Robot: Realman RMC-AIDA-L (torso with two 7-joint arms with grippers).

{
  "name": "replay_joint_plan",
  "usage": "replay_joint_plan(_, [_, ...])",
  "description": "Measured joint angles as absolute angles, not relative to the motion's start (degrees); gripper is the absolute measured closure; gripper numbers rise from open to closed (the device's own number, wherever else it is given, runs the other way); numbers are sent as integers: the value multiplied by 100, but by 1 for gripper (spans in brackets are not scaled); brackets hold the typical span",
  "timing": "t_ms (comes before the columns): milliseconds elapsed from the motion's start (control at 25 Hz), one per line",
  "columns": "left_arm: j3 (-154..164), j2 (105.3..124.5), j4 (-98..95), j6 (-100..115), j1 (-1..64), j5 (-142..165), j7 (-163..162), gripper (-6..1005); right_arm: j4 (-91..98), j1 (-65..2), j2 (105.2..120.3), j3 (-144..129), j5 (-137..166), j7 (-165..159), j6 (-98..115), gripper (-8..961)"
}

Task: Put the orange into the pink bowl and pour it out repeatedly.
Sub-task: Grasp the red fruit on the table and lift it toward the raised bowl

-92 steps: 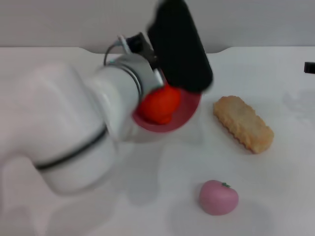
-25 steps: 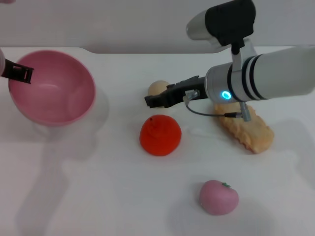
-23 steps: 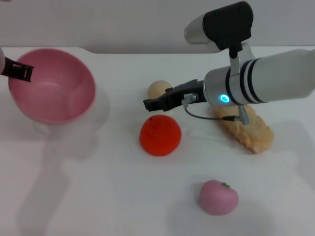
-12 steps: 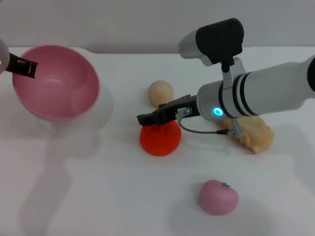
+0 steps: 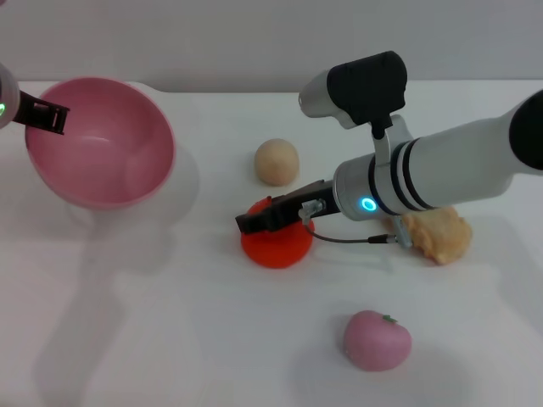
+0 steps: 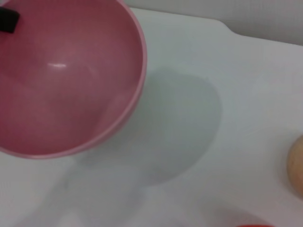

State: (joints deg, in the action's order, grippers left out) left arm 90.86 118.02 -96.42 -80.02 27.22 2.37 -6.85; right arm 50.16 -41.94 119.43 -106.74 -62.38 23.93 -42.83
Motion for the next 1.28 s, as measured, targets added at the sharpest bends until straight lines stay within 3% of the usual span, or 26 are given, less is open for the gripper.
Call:
replay_joint_plan(520, [9086, 11799, -9642, -8006, 2718, 215, -643, 956, 4905, -4235, 11925, -10716, -6203, 2394, -4235, 360])
replay_joint_plan(840, [9078, 11794, -9642, -8005, 2707, 206, -590, 956, 4955, -4230, 11911, -10722, -6176, 2417, -4234, 708])
replay_joint_plan(1040, [9083, 11795, -9640, -7967, 2701, 193, -566, 956, 5282, -4016, 11878, -10652, -6158, 2459, -4285, 732])
replay_joint_plan(1280, [9097, 11804, -9621, -7963, 2681, 189, -559, 956, 7204, -3012, 11871, -10080, -5068, 2014, -4929, 760])
